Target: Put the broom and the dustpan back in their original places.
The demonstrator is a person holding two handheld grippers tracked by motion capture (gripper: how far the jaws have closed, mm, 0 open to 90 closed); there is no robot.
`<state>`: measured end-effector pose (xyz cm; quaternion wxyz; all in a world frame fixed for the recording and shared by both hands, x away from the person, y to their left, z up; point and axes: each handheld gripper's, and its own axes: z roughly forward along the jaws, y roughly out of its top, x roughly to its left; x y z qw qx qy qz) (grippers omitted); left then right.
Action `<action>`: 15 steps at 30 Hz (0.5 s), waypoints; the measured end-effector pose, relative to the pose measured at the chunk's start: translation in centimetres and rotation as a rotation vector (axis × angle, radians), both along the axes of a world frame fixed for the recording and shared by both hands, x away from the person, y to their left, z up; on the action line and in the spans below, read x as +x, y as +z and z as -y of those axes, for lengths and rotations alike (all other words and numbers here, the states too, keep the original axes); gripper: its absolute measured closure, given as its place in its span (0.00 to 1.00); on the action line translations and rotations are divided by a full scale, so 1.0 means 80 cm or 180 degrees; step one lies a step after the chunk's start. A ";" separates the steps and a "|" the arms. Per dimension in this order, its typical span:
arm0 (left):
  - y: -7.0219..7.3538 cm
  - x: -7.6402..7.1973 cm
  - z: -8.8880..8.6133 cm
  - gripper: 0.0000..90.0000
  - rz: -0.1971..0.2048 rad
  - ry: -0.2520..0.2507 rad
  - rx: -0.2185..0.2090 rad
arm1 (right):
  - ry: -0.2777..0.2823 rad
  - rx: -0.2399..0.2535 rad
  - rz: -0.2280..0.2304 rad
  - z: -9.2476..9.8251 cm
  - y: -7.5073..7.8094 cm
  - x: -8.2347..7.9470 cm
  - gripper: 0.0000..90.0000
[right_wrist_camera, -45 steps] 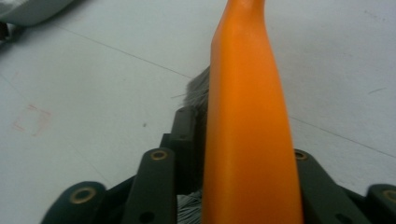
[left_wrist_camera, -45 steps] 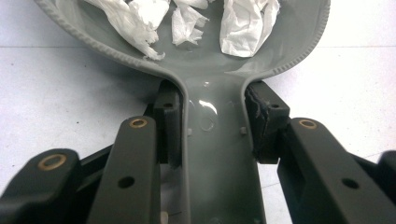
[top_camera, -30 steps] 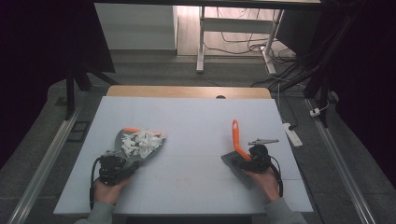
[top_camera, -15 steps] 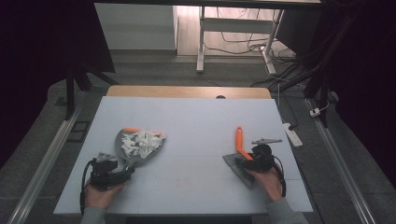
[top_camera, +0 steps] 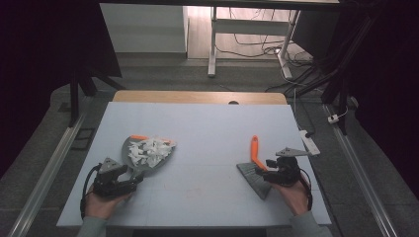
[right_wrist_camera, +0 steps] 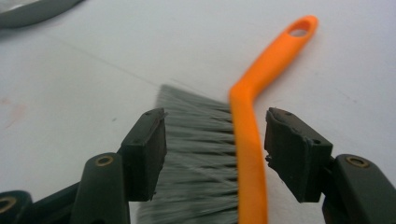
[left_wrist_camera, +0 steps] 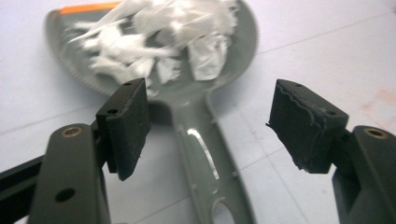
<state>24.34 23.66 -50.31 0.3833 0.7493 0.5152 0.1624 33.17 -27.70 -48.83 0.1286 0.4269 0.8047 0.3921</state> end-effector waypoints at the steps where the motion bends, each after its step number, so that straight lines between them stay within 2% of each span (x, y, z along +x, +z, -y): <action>1: 0.000 0.001 0.000 0.33 0.0014 -0.0044 -0.0001 | 0.0060 -0.0015 0.0040 0.000 0.000 -0.004 0.45; 6: -0.002 0.009 0.001 0.34 -0.0013 -0.0283 -0.0027 | 0.0309 -0.0113 0.0213 -0.002 -0.001 -0.018 0.46; 15: -0.003 0.008 0.002 0.34 -0.0043 -0.0414 -0.0036 | 0.0601 -0.0075 0.0416 -0.001 -0.002 -0.028 0.47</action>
